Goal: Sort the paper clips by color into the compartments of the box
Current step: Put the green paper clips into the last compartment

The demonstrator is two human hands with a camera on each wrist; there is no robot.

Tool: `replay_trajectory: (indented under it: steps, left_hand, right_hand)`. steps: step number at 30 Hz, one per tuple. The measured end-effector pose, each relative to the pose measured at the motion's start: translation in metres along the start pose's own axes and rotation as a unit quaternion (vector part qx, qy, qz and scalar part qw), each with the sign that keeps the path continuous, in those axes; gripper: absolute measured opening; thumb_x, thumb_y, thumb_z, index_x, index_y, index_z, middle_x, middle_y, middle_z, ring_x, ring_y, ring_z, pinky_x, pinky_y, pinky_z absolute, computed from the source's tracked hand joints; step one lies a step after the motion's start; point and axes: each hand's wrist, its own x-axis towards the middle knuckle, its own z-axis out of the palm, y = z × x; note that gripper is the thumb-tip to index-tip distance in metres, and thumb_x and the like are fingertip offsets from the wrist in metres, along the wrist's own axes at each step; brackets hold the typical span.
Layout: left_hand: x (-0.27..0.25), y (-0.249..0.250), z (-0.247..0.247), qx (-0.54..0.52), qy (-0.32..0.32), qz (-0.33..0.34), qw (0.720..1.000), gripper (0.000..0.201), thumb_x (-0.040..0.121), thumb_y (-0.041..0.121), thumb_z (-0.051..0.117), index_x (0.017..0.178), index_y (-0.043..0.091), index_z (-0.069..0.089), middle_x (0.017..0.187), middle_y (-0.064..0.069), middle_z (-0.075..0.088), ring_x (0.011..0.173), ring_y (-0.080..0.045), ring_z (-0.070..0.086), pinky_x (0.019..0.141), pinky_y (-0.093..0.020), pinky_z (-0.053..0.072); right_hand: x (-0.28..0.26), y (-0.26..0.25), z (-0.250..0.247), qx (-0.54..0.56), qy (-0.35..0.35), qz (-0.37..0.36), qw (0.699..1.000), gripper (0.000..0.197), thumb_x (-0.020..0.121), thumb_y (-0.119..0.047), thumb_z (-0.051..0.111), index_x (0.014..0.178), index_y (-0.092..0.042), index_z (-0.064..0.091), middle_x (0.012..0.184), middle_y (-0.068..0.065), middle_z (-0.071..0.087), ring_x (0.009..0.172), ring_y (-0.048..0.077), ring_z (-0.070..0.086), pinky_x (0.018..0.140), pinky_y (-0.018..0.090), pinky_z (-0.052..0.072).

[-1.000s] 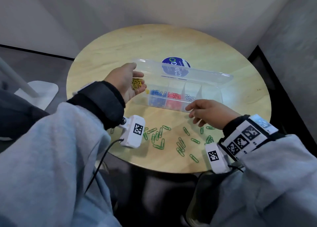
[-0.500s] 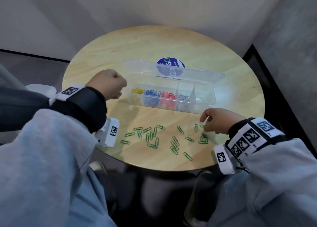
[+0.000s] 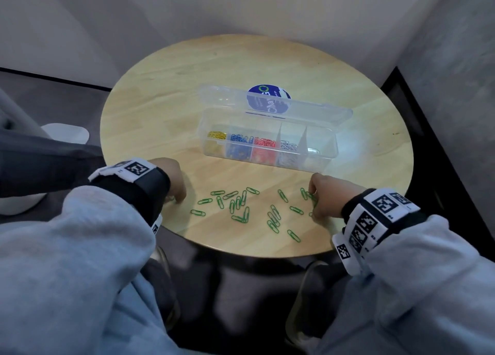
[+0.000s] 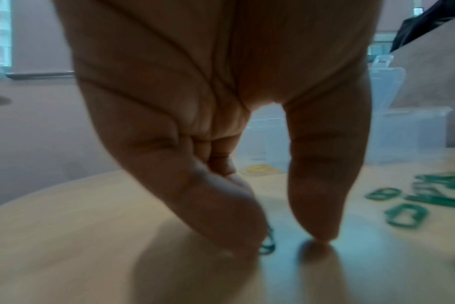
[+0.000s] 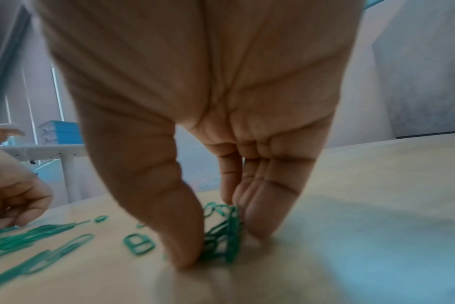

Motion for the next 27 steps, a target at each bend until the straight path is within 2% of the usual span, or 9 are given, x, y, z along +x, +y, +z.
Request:
replay_trajectory:
  steps: [1,3,7,9,11,14,17,23,27]
  left_hand:
    - [0.000,0.003,0.002,0.018,0.008,0.013,1.000,0.005,0.076,0.009,0.062,0.072,0.006,0.062,0.075,-0.008,0.065,0.064,-0.024,0.051,0.054,-0.024,0.036]
    - [0.003,0.007,0.010,0.035,0.026,0.033,0.998,0.020,0.076,0.003,0.056,0.091,0.006,0.069,0.095,-0.008,0.071,0.076,-0.024,0.058,0.058,-0.026,0.038]
    - [0.003,0.012,0.013,-0.040,0.049,0.091,0.994,0.019,0.078,0.004,0.060,0.084,0.021,0.062,0.088,0.004,0.062,0.081,-0.018,0.055,0.059,-0.022,0.039]
    - [0.002,0.010,0.013,-0.076,0.045,0.126,0.988,0.018,0.077,0.012,0.068,0.085,0.026,0.060,0.086,0.008,0.061,0.081,-0.015,0.056,0.065,-0.023,0.041]
    - [-0.001,0.008,0.013,-0.082,0.026,0.145,0.986,0.026,0.072,0.023,0.076,0.091,0.028,0.058,0.084,0.012,0.059,0.081,-0.014,0.057,0.071,-0.025,0.042]
    - [-0.006,0.007,0.013,0.028,0.018,0.125,0.992,0.041,0.069,0.032,0.080,0.098,0.024,0.051,0.092,0.006,0.056,0.085,-0.017,0.054,0.066,-0.026,0.040]
    - [-0.006,0.008,0.016,0.084,0.018,0.118,0.989,0.040,0.068,0.031,0.080,0.089,0.023,0.047,0.087,0.005,0.053,0.080,-0.017,0.050,0.055,-0.024,0.034]
    - [0.000,0.009,0.023,-0.007,0.048,0.151,0.987,0.027,0.069,0.023,0.076,0.076,0.028,0.051,0.084,0.008,0.058,0.084,-0.018,0.057,0.075,-0.028,0.047]
    - [-0.002,0.012,0.023,-0.025,0.037,0.168,0.985,0.034,0.068,0.031,0.080,0.085,0.029,0.050,0.086,0.009,0.056,0.085,-0.017,0.056,0.074,-0.029,0.043]
  right_hand:
    - [0.002,-0.002,0.002,0.005,0.003,-0.007,1.000,0.045,0.071,-0.008,0.068,0.109,-0.016,0.045,0.107,0.003,0.057,0.092,0.022,0.056,0.074,0.030,0.049]
    - [0.005,-0.004,0.005,0.035,0.018,-0.022,0.999,0.032,0.073,-0.005,0.064,0.097,-0.020,0.049,0.100,0.001,0.058,0.090,0.021,0.056,0.075,0.030,0.050]
    - [0.006,-0.005,0.006,0.105,0.057,-0.064,0.991,0.023,0.078,-0.008,0.062,0.074,-0.027,0.051,0.085,-0.007,0.057,0.084,0.016,0.056,0.074,0.025,0.047]
    - [0.003,-0.004,0.003,0.129,0.068,-0.092,0.985,0.020,0.079,-0.009,0.064,0.076,-0.025,0.053,0.082,-0.008,0.056,0.082,0.015,0.055,0.074,0.024,0.045]
    - [-0.001,-0.003,-0.001,0.123,0.078,-0.104,0.984,0.020,0.078,-0.014,0.069,0.087,-0.023,0.054,0.088,-0.006,0.054,0.085,0.015,0.054,0.075,0.025,0.045]
    - [-0.001,0.003,-0.002,0.067,0.071,-0.069,0.993,0.036,0.077,-0.026,0.074,0.105,-0.022,0.052,0.101,-0.005,0.048,0.092,0.016,0.053,0.078,0.026,0.043]
    - [-0.003,0.001,0.001,0.062,0.057,-0.050,0.995,0.033,0.076,-0.026,0.074,0.098,-0.026,0.049,0.099,-0.005,0.052,0.090,0.017,0.053,0.076,0.027,0.043]
    - [-0.001,-0.010,0.000,0.084,0.056,-0.093,0.991,0.017,0.080,-0.017,0.069,0.087,-0.023,0.055,0.086,-0.005,0.055,0.083,0.016,0.052,0.073,0.025,0.042]
    - [-0.001,-0.011,-0.002,0.084,0.054,-0.094,0.991,0.012,0.081,-0.018,0.068,0.085,-0.021,0.057,0.081,-0.006,0.054,0.082,0.016,0.052,0.076,0.025,0.044]
